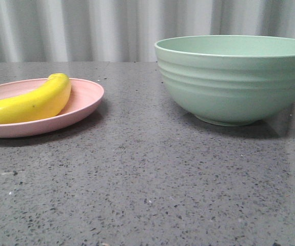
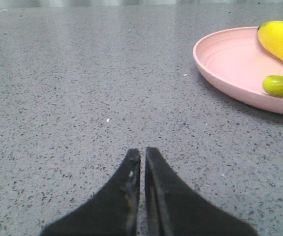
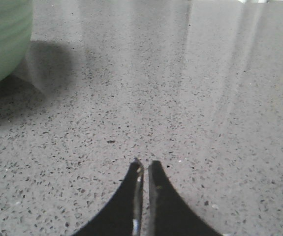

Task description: Transfer banana from pink plate to green bowl

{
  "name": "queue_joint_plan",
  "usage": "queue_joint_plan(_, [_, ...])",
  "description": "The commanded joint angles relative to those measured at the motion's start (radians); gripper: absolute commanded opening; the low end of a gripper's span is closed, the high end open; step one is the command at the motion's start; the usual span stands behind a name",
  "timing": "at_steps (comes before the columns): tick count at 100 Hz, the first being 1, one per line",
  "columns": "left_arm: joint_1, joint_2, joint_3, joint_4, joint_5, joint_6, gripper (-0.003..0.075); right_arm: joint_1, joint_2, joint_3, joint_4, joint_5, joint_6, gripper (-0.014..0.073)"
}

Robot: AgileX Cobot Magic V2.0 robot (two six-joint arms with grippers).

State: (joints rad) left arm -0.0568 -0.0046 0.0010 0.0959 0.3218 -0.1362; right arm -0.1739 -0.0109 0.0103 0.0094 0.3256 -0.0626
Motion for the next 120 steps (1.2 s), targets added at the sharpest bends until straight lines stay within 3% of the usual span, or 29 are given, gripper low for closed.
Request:
queue_joint_plan(1, [0.002, -0.028, 0.009, 0.001, -0.070, -0.010, -0.0020, -0.003, -0.023, 0.021, -0.002, -0.027, -0.010, -0.0065])
queue_joint_plan(50, [0.002, -0.028, 0.009, 0.001, -0.070, -0.010, -0.0020, -0.003, -0.023, 0.021, -0.002, -0.027, -0.010, -0.0065])
queue_joint_plan(66, [0.002, -0.028, 0.009, 0.121, -0.070, 0.011, -0.0020, -0.003, -0.023, 0.021, -0.002, -0.027, -0.010, -0.0065])
queue_joint_plan(120, [0.002, -0.028, 0.009, 0.228, -0.074, 0.011, -0.0020, -0.003, -0.023, 0.021, -0.002, -0.087, -0.009, -0.0065])
